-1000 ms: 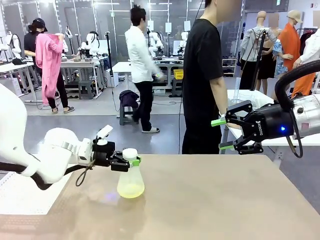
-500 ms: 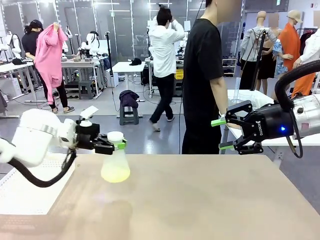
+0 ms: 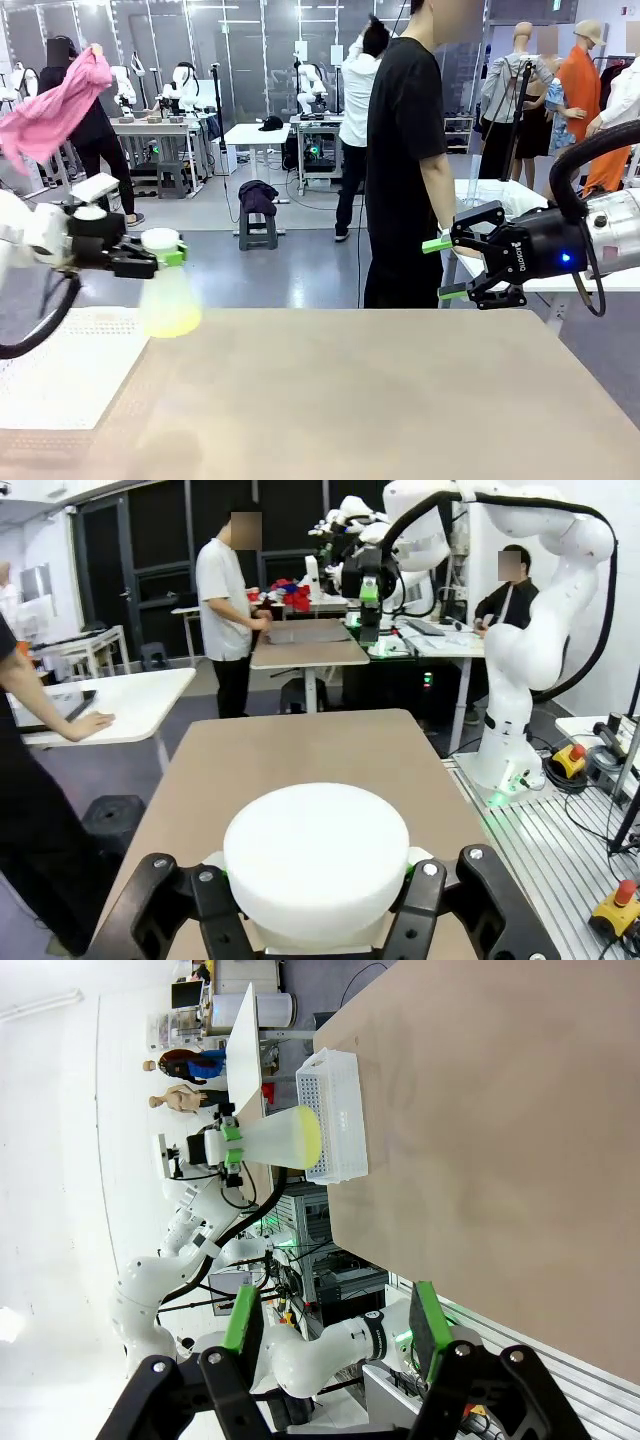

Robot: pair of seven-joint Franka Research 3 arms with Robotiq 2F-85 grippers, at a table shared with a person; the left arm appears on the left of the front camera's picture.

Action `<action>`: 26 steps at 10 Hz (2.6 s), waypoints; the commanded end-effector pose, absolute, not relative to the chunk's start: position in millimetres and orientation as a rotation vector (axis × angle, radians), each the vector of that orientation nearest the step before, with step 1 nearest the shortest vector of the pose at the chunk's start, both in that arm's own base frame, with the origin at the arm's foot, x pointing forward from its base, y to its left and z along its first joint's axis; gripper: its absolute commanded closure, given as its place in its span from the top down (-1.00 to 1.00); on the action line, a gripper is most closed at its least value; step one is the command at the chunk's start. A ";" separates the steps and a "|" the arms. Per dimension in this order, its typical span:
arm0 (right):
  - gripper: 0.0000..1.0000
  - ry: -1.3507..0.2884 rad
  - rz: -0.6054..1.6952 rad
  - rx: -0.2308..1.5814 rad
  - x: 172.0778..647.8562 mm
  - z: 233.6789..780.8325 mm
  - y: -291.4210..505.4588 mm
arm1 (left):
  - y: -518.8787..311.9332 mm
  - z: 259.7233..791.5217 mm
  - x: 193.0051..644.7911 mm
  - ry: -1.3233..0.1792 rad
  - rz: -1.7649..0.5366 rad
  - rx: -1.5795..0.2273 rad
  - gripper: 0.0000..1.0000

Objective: Prepare the solutions needed for the experiment.
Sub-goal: When the human places the Big flask in the center of the table, pick up the Big flask and place it in the left Organizing basket.

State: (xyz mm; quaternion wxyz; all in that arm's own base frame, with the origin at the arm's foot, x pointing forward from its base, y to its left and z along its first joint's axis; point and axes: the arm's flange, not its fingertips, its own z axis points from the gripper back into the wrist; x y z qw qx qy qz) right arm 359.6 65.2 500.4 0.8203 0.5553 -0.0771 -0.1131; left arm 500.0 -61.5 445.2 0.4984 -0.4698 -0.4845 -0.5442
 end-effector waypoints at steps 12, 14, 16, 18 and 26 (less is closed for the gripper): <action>0.50 -0.175 -0.243 1.190 358.3 499.5 66.4 | 136.6 372.5 462.8 -1.417 -1.049 -0.855 -0.91; 0.50 -0.175 -0.243 1.190 358.3 499.5 66.4 | 141.5 347.6 476.5 -1.411 -1.062 -0.857 -0.91; 0.50 -0.175 -0.243 1.190 358.3 499.5 66.4 | 147.3 328.0 484.9 -1.410 -1.064 -0.874 -0.91; 0.50 -0.175 -0.243 1.190 358.3 499.5 66.4 | 147.1 313.9 490.6 -1.402 -1.058 -0.903 -0.91; 0.50 -0.175 -0.243 1.190 358.3 499.5 66.4 | 136.7 278.7 510.9 -1.342 -1.008 -0.917 -0.44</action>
